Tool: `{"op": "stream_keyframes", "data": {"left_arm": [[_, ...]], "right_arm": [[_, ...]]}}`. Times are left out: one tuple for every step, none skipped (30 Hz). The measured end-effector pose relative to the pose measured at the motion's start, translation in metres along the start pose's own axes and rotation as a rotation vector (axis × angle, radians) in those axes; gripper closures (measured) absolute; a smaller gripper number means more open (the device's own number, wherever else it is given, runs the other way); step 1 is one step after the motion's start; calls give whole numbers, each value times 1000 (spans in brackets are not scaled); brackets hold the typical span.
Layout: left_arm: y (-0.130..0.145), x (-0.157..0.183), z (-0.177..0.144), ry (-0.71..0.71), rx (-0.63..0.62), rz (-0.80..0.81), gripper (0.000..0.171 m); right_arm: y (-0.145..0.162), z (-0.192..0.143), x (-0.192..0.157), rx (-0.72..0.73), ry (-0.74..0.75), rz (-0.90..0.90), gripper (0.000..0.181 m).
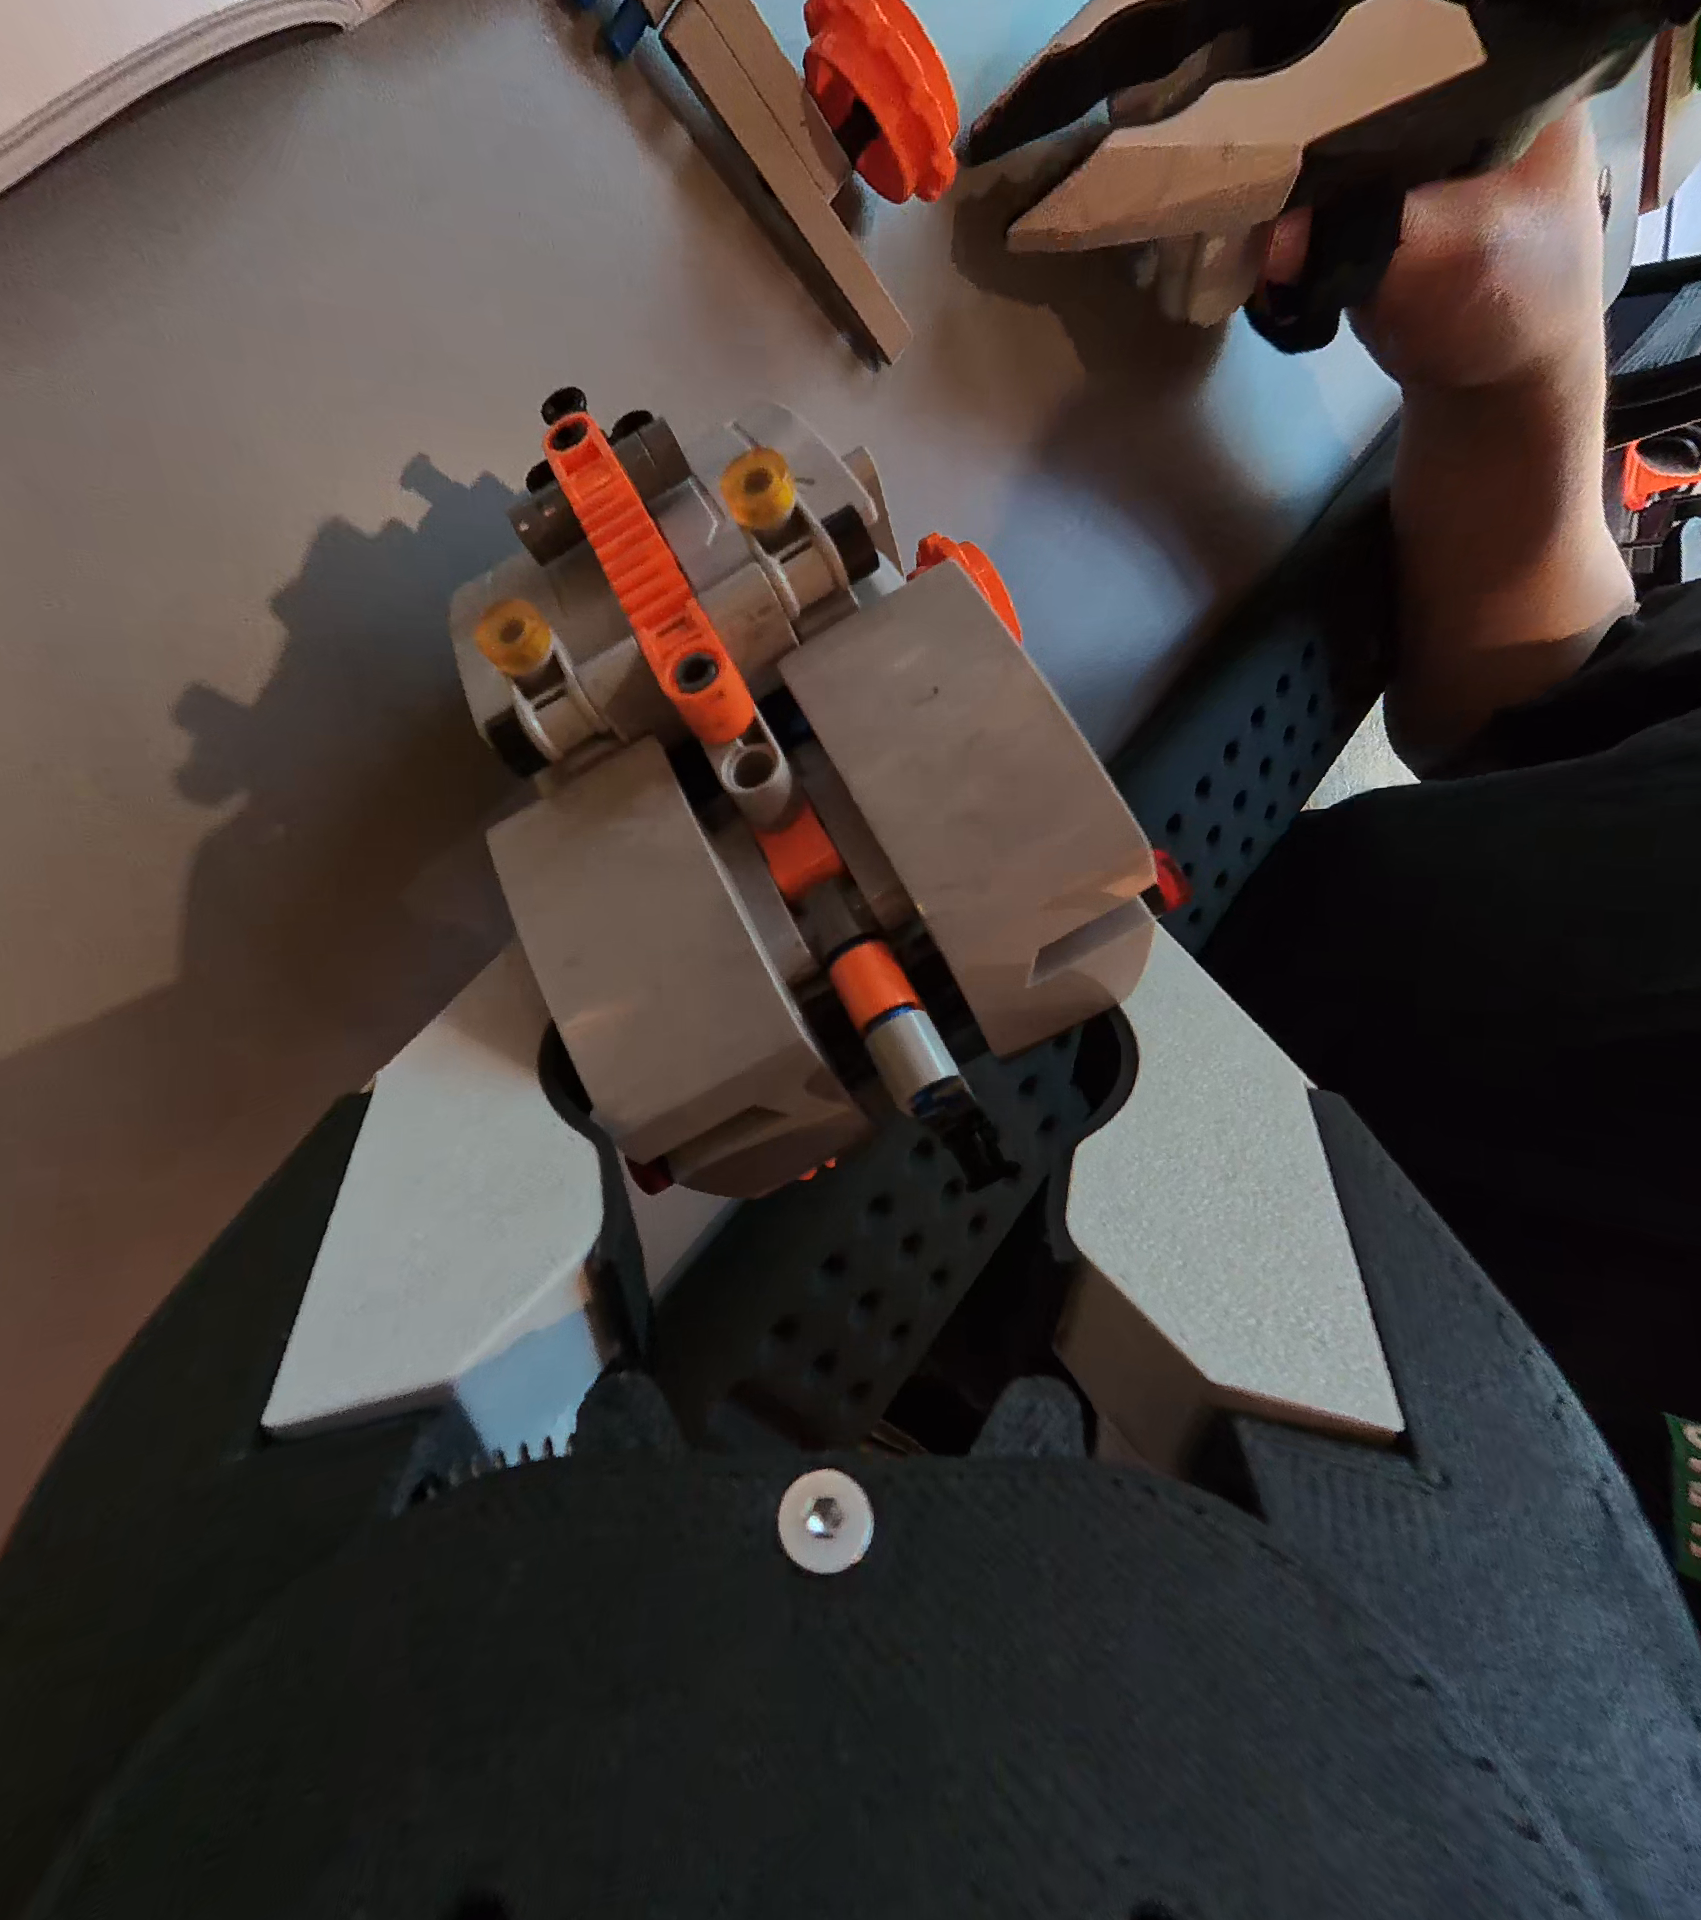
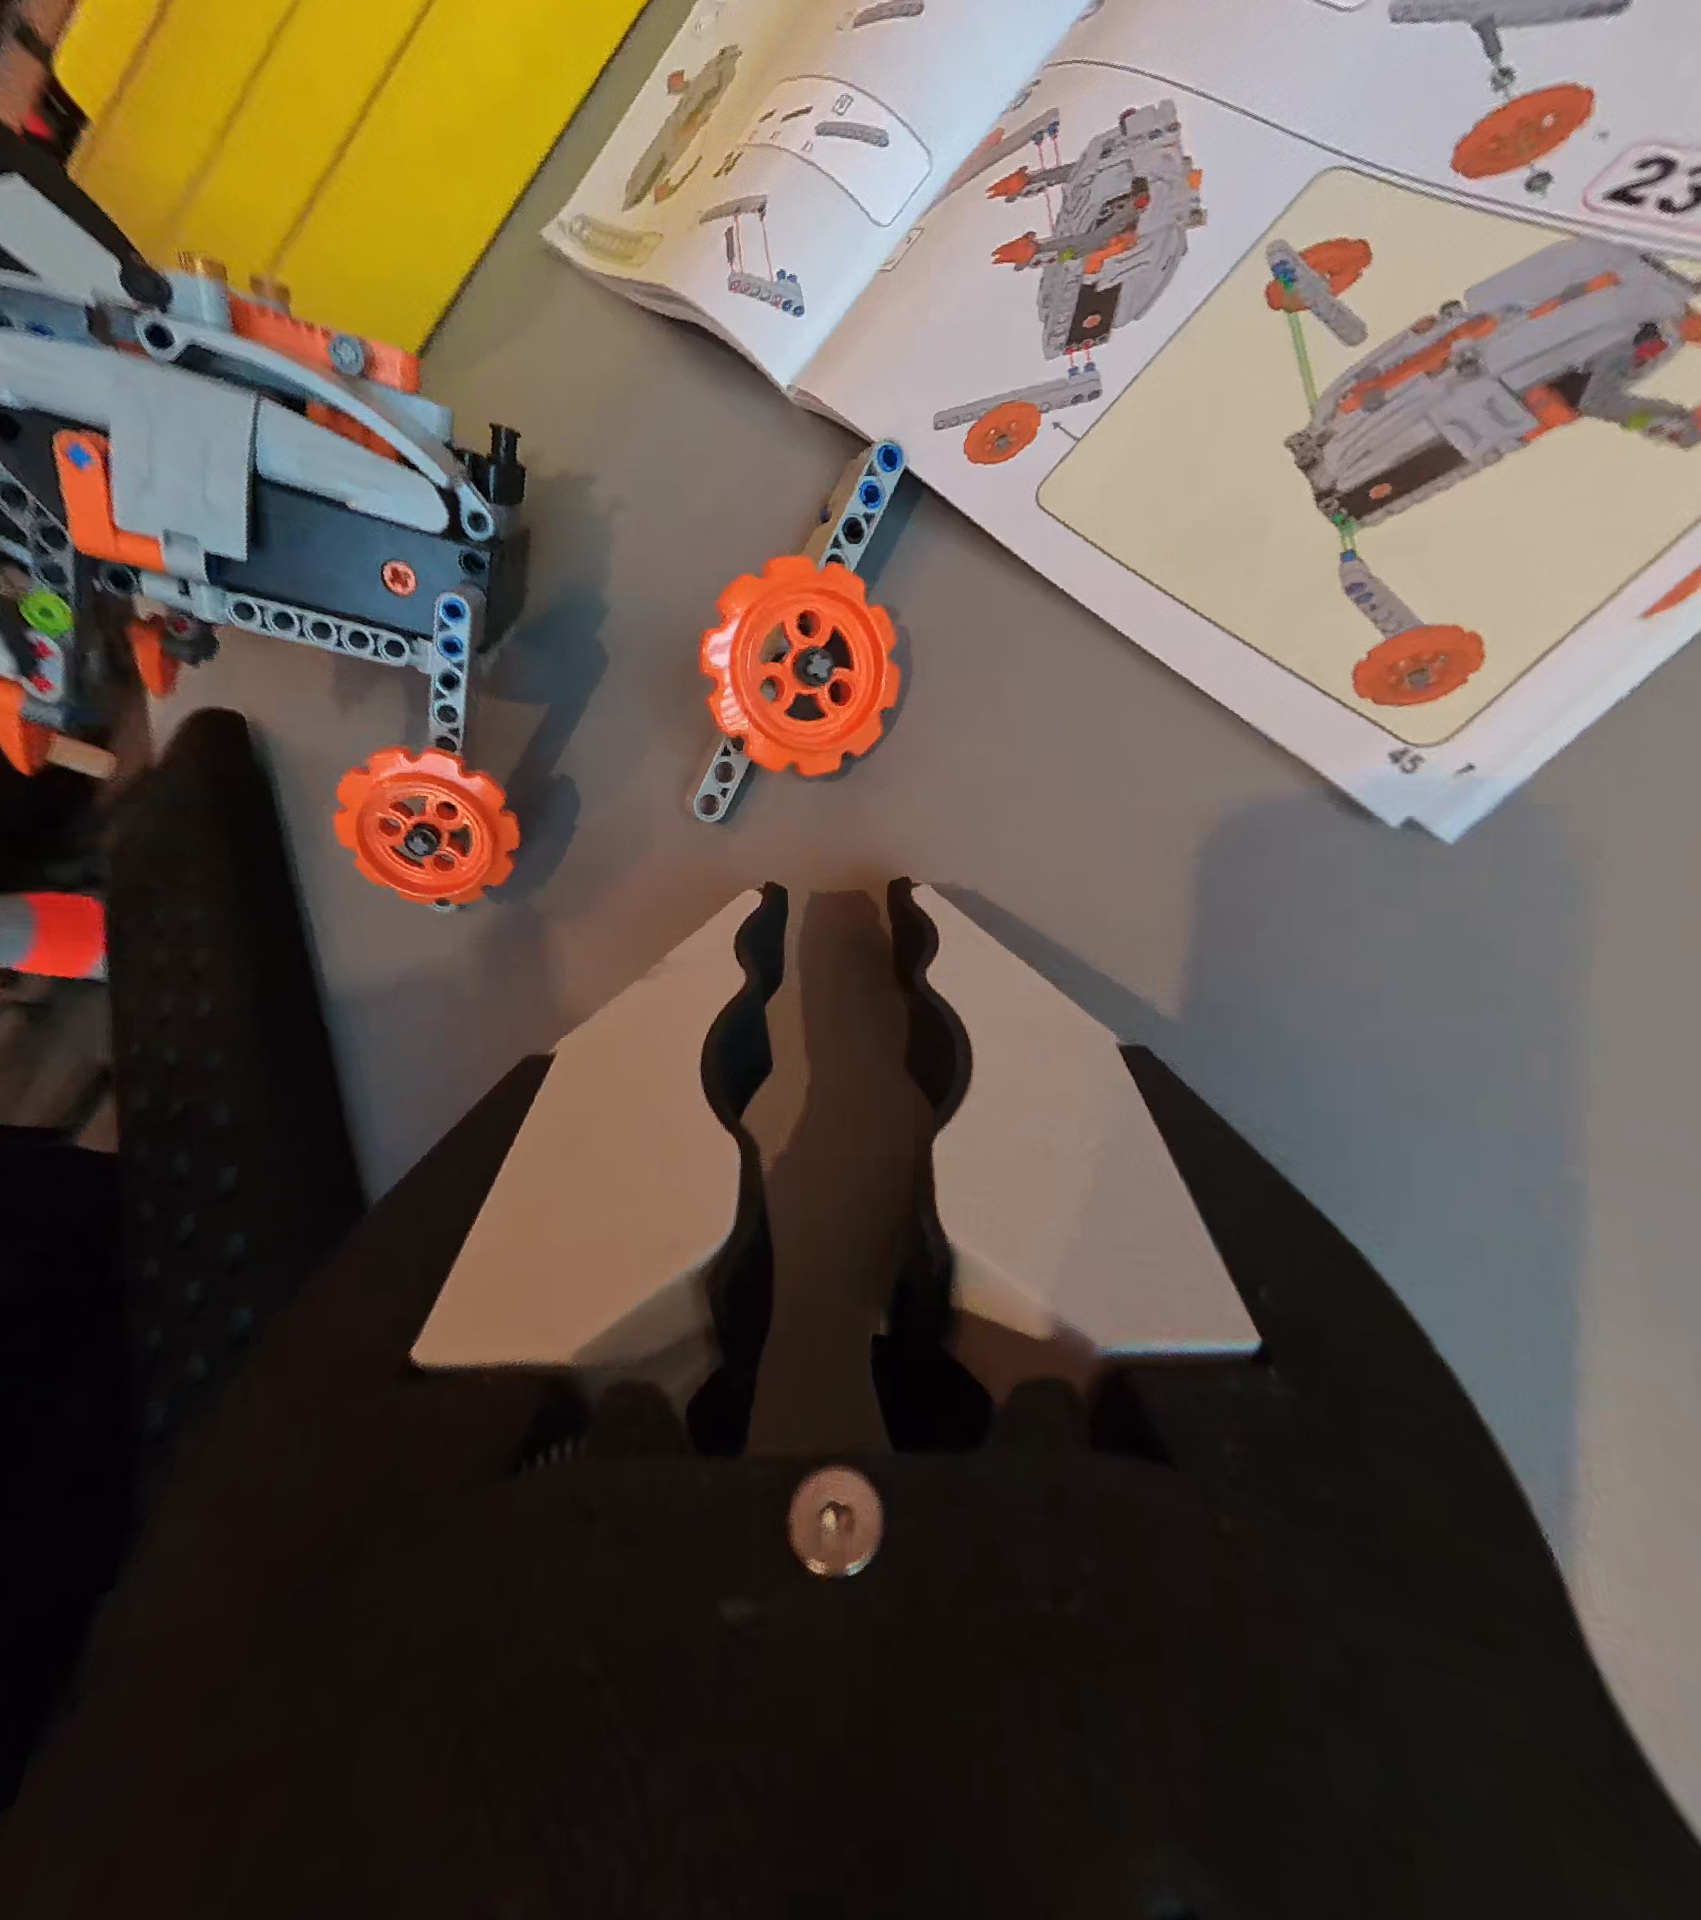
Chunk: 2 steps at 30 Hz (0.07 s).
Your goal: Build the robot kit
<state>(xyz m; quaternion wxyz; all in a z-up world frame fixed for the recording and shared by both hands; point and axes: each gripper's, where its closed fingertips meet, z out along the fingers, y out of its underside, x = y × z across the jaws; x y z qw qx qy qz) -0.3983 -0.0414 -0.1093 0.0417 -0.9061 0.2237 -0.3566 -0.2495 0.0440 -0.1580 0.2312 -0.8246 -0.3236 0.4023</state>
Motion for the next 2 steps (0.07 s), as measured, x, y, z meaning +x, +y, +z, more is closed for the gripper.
{"op": "stream_keyframes", "data": {"left_arm": [[0, 0, 0, 1, 4, 0, 80], [0, 0, 0, 4, 8, -1, 80]], "right_arm": [[-1, -1, 0, 11, -13, 25, 162], [-4, -3, 0, 27, -28, 37, 162]]}}
